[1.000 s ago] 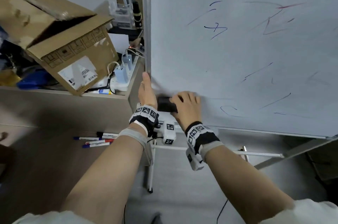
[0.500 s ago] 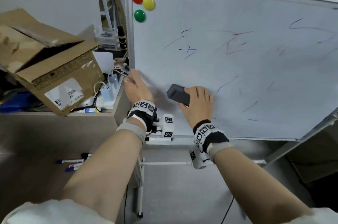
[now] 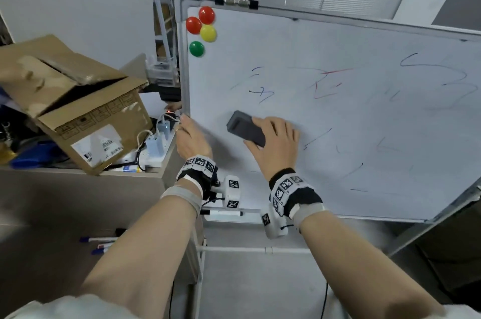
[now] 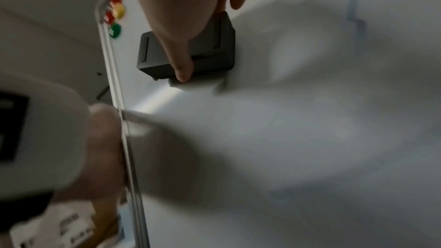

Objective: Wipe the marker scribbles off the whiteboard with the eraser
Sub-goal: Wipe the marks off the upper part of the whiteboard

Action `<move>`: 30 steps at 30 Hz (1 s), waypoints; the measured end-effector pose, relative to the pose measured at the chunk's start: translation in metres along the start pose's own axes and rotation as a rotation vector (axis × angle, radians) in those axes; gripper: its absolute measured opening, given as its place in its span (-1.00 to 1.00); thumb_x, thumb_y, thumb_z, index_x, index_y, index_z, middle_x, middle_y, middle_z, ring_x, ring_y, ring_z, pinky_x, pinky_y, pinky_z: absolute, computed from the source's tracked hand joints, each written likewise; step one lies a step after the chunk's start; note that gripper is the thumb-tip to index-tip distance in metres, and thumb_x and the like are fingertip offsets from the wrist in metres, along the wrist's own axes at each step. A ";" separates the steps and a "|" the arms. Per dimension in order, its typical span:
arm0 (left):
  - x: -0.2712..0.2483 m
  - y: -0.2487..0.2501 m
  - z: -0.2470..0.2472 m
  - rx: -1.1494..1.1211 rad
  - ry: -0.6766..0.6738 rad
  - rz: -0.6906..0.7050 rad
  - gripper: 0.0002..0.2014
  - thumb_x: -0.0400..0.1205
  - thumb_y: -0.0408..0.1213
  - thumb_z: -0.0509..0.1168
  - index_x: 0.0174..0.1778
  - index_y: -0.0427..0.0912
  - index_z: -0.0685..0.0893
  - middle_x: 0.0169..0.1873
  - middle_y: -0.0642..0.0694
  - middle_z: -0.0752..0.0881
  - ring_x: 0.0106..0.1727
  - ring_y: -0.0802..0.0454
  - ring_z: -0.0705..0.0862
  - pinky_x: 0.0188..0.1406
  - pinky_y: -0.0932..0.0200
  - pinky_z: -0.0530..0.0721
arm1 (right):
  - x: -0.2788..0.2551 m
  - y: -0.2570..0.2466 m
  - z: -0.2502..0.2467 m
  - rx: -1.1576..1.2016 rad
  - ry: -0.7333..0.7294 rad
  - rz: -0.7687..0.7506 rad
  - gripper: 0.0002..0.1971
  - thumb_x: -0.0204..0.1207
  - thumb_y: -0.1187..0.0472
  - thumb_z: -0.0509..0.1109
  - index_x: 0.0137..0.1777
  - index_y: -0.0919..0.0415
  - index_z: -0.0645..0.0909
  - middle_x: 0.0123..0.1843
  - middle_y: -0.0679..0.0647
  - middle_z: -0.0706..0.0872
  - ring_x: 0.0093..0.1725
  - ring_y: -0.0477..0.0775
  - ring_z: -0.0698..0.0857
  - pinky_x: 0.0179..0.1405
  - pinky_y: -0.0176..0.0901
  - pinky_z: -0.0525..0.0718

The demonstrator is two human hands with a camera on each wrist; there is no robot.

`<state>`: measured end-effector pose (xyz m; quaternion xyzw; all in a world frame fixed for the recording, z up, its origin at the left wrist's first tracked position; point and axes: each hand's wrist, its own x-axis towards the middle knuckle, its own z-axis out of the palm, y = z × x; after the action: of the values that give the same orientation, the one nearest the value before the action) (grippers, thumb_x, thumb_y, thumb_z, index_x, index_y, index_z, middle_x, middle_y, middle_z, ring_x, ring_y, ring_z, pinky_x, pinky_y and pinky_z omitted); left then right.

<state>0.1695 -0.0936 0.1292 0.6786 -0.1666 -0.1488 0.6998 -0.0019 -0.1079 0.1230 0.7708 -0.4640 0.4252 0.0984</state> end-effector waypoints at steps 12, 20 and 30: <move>0.021 0.065 0.005 -0.005 -0.111 0.154 -0.48 0.80 0.08 -0.09 0.19 -0.24 0.63 0.05 -0.19 0.70 0.20 -0.14 0.63 0.06 0.18 0.37 | 0.051 -0.027 -0.001 -0.019 0.053 -0.306 -0.45 0.24 0.06 0.72 0.27 -0.10 0.71 0.07 -0.01 0.67 0.02 0.17 0.55 0.01 0.04 0.39; 0.019 0.061 0.010 -0.001 -0.122 0.152 -0.45 0.80 0.08 -0.13 0.27 -0.26 0.59 0.15 -0.27 0.72 0.22 -0.23 0.64 0.05 0.12 0.41 | 0.091 -0.021 -0.028 0.030 0.314 -0.017 -0.51 0.35 0.02 0.60 0.31 -0.06 0.69 0.05 0.08 0.66 -0.01 0.23 0.58 0.01 0.08 0.44; 0.010 0.065 0.013 0.012 -0.030 0.152 -0.49 0.80 0.08 -0.12 0.15 -0.22 0.61 -0.04 -0.12 0.67 -0.03 -0.04 0.53 -0.01 0.13 0.35 | 0.086 0.000 -0.041 0.021 0.307 -0.036 -0.52 0.33 0.03 0.64 0.28 -0.02 0.70 0.07 0.07 0.67 0.03 0.22 0.58 0.05 0.09 0.48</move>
<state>0.1719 -0.1076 0.1953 0.6658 -0.2288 -0.1044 0.7025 -0.0071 -0.1403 0.2124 0.7061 -0.4252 0.5408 0.1679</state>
